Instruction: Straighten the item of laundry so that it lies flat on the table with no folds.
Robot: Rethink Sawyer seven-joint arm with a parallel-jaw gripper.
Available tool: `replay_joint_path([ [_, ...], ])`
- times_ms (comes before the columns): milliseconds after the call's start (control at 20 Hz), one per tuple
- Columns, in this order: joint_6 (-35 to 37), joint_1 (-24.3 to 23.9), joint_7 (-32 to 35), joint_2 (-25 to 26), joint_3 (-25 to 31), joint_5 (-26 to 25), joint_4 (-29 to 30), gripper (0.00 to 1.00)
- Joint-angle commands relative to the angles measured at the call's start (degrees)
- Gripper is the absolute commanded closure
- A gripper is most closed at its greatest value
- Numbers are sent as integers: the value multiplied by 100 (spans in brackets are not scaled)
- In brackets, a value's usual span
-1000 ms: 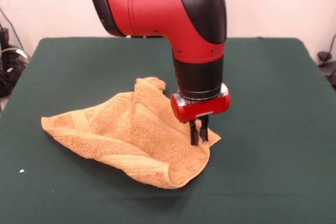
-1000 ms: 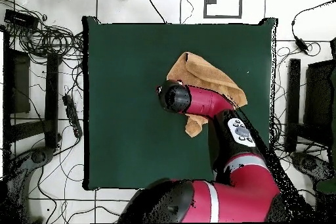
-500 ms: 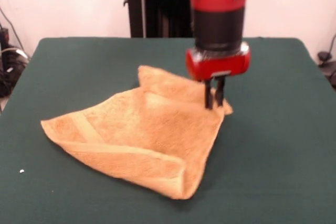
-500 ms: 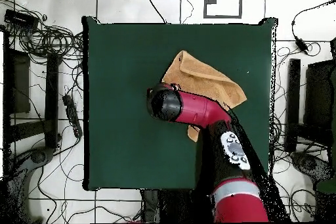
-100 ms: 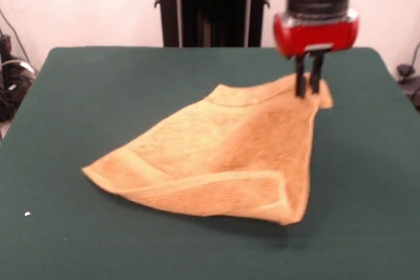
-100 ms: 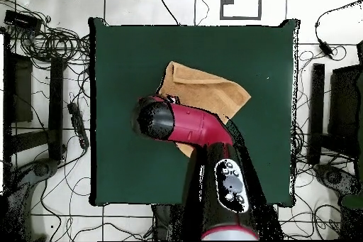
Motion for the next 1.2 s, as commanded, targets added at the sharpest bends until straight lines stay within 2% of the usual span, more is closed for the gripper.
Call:
replay_joint_path([
  [50,638,309,1845,-68,120,550,699,100],
  [750,-202,129,1812,168,560,973,1012,100],
  [800,-275,104,1787,163,588,990,1042,0],
  [900,-67,121,1665,194,536,947,940,0],
  [1200,-235,44,1686,172,630,1026,1102,0],
])
